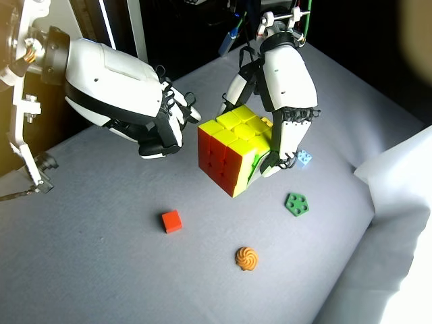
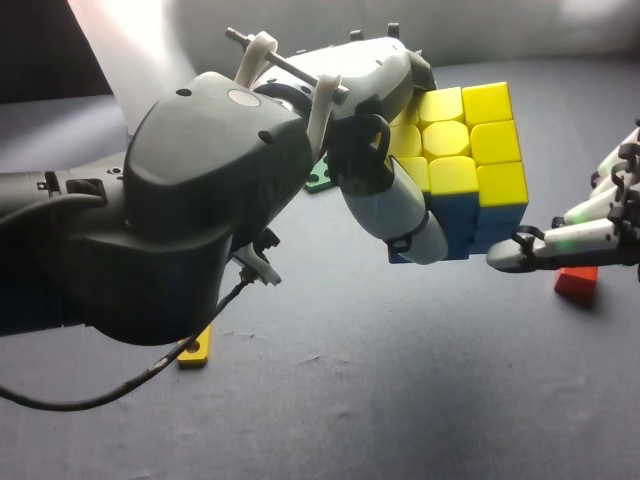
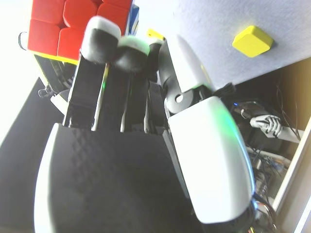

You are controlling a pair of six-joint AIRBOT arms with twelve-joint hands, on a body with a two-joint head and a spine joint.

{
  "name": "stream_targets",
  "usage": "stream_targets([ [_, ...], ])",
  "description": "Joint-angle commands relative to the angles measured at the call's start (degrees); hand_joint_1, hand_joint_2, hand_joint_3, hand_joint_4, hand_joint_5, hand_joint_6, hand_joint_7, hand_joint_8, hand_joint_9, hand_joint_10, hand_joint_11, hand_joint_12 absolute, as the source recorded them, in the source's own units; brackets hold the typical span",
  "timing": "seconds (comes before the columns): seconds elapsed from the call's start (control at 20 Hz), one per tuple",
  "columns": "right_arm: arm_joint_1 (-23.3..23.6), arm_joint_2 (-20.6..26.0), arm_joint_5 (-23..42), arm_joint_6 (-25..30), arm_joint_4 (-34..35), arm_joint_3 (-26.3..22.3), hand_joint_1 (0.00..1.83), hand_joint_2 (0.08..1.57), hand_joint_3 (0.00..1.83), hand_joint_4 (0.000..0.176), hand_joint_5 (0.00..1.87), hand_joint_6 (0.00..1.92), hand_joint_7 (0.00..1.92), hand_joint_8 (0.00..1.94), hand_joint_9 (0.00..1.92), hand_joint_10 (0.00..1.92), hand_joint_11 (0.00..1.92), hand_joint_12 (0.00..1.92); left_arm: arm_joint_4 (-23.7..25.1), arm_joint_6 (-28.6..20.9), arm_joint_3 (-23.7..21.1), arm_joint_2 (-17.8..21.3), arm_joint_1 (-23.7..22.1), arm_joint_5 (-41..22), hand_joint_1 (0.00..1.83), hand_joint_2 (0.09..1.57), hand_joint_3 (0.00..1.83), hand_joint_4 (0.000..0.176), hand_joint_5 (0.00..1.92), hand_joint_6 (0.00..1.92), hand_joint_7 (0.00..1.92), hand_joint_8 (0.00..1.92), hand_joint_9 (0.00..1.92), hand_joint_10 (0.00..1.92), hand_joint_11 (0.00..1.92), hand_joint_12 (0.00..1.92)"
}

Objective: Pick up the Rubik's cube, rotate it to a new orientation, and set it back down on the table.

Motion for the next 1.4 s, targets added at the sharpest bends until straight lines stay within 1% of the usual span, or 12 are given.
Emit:
stream_targets([
  [0.0,0.37,-0.04,-1.16,-0.2,2.29,-0.21,1.29,1.31,0.0,0.0,0.25,0.0,0.62,1.63,0.84,1.92,0.83,1.92,4.3,-0.63,-0.19,0.19,-1.04,-1.42,1.39,1.07,0.0,0.0,0.97,0.94,1.09,0.79,1.01,1.09,0.86,1.24],
  [0.1,1.24,-0.33,-1.16,-0.42,2.29,-0.39,1.29,1.31,0.0,0.0,0.26,0.0,0.63,1.63,0.82,1.92,0.8,1.92,4.3,-0.63,-0.14,0.19,-1.15,-1.42,1.39,1.07,0.0,0.0,0.94,1.01,1.1,0.73,1.03,1.08,0.9,1.23],
  [0.25,4.59,-0.15,-1.08,-1.96,2.27,-0.6,1.29,1.31,0.0,0.0,0.3,0.02,0.62,1.64,0.82,1.92,0.8,1.92,4.19,-0.63,-0.12,0.2,-1.31,-1.42,1.39,1.07,0.0,0.0,0.95,1.02,1.1,0.76,1.01,1.08,0.87,1.26],
  [0.3,5.88,0.24,-1.08,-2.11,2.27,-0.59,1.29,1.31,0.0,0.0,0.25,0.0,0.63,1.64,0.84,1.92,0.82,1.92,4.19,-0.63,-0.11,0.2,-1.35,-1.42,1.39,1.08,0.0,0.0,0.96,0.98,1.08,0.82,0.99,1.1,0.85,1.3],
  [0.4,7.21,0.87,-0.95,-2.32,2.27,-0.58,1.29,1.31,0.0,0.0,0.18,0.0,0.62,1.65,0.85,1.92,0.82,1.92,4.16,-0.63,-0.11,0.2,-1.36,-1.42,1.39,1.07,0.0,0.0,0.98,0.97,1.1,0.78,1.0,1.1,0.85,1.31],
  [0.55,9.25,2.09,-0.79,-4.05,2.27,-0.3,1.29,1.31,0.0,0.0,0.2,0.01,0.62,1.64,0.85,1.92,0.82,1.92,4.14,-0.63,-0.07,0.19,-1.37,-1.42,1.39,1.07,0.0,0.0,0.99,0.91,1.11,0.76,1.02,1.09,0.85,1.26],
  [0.7,9.1,2.09,-0.91,-4.04,2.28,0.69,1.29,1.31,0.0,0.0,0.22,0.01,0.62,1.63,0.86,1.92,0.84,1.92,4.14,-0.62,-0.07,0.19,-1.37,-1.42,1.39,1.08,0.0,0.0,1.01,0.85,1.05,0.85,0.98,1.16,0.84,1.3],
  [0.8,8.32,2.03,-1.13,-4.05,2.28,0.93,1.29,1.31,0.0,0.0,0.23,0.01,0.63,1.63,0.84,1.92,0.83,1.92,4.14,-0.61,-0.07,0.18,-1.37,-1.42,1.39,1.07,0.0,0.0,1.03,0.83,1.07,0.82,0.99,1.14,0.85,1.27],
  [1.0,6.24,1.62,-1.36,-4.47,2.28,0.93,1.29,1.32,0.0,0.0,0.24,0.01,0.62,1.65,0.86,1.92,0.87,1.92,4.14,-0.57,-0.07,0.16,-1.37,-1.42,1.39,1.07,0.0,0.0,0.95,0.99,1.09,0.71,1.04,1.09,0.89,1.24],
  [1.15,4.76,1.36,-1.59,-4.49,2.28,0.92,1.29,1.31,0.0,0.0,0.24,0.0,0.62,1.64,0.87,1.92,0.86,1.92,4.14,-0.53,-0.08,0.16,-1.42,-1.42,1.39,1.08,0.0,0.0,1.01,0.82,1.06,0.84,0.99,1.17,0.85,1.3],
  [1.2,4.11,1.23,-1.76,-4.49,2.28,0.92,1.29,1.31,0.0,0.0,0.27,0.01,0.63,1.63,0.86,1.92,0.84,1.92,4.14,-0.53,-0.08,0.16,-1.42,-1.41,1.39,1.06,0.0,0.0,1.0,0.93,1.11,0.74,1.02,1.06,0.85,1.22],
  [1.35,2.78,1.0,-2.01,-4.49,2.28,0.92,1.3,1.3,0.0,0.0,0.29,0.01,0.65,1.6,0.86,1.92,0.84,1.92,4.14,-0.53,-0.07,0.17,-1.42,-1.42,1.39,1.07,0.0,0.0,1.0,0.9,1.09,0.78,1.02,1.09,0.88,1.25],
])
